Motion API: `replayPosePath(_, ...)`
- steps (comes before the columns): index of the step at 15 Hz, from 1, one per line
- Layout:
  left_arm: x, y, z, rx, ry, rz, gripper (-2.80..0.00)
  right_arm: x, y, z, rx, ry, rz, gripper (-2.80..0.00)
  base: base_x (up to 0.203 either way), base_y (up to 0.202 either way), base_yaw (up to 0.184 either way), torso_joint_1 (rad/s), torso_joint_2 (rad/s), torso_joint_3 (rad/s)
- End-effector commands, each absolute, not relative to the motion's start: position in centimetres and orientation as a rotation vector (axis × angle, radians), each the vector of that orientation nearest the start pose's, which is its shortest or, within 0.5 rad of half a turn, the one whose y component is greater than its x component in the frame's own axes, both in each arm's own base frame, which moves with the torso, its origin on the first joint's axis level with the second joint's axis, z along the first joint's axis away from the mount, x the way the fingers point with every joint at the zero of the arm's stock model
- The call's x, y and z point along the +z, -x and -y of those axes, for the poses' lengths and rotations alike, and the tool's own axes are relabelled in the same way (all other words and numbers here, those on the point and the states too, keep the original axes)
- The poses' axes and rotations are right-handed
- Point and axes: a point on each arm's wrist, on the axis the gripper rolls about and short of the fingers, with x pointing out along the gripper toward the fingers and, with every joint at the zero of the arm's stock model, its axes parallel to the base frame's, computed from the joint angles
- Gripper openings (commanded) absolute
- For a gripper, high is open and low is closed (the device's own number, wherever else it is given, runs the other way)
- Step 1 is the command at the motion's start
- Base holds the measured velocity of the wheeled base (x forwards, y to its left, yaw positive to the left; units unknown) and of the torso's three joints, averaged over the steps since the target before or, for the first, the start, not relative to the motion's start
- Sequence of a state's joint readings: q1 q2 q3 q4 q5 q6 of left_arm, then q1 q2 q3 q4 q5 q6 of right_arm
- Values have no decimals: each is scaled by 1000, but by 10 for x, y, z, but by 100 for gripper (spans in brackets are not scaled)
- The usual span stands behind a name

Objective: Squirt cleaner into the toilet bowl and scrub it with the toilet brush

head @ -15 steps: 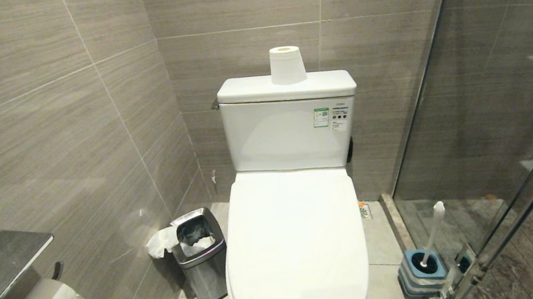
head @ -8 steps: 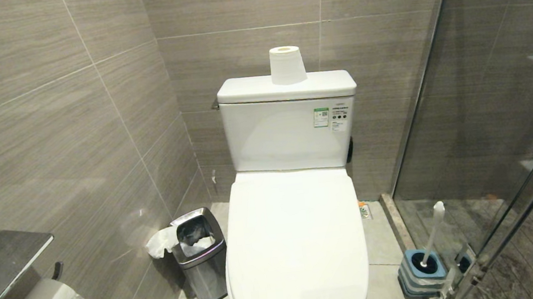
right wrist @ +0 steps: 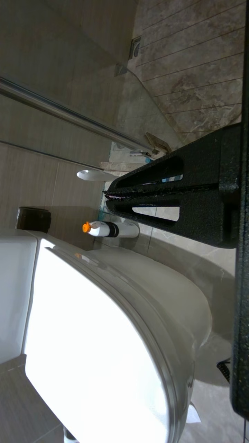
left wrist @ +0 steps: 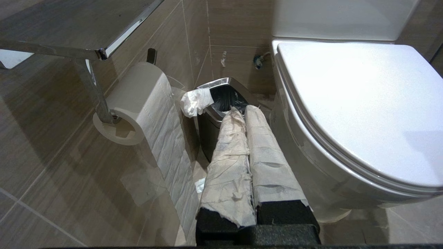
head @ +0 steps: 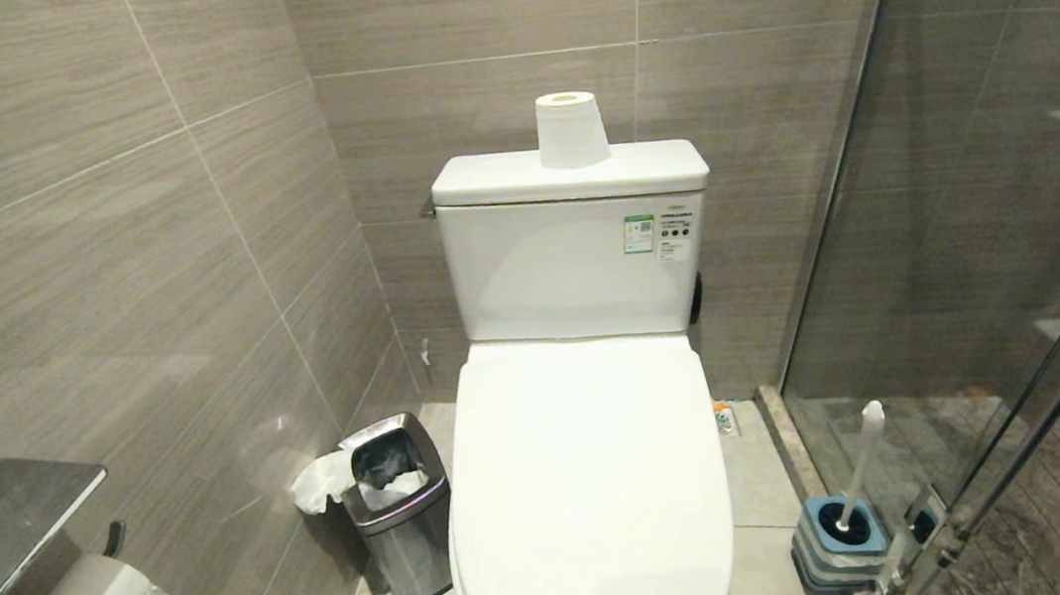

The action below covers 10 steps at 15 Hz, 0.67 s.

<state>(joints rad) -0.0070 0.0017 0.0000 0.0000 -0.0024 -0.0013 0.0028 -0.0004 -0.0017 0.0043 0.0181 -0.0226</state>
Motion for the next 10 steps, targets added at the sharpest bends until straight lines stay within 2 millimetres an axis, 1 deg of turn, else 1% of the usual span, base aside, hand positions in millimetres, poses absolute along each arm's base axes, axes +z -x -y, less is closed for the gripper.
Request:
replayPosePath(1, 75, 23, 0, -10, 2, -3, -280, 75, 23, 0, 22, 23, -3, -280, 0, 0, 0, 0, 0, 0)
replayPosePath(10, 75, 22, 0, -9, 2, -5, -280, 75, 23, 0, 22, 23, -3, -280, 0, 0, 0, 0, 0, 0)
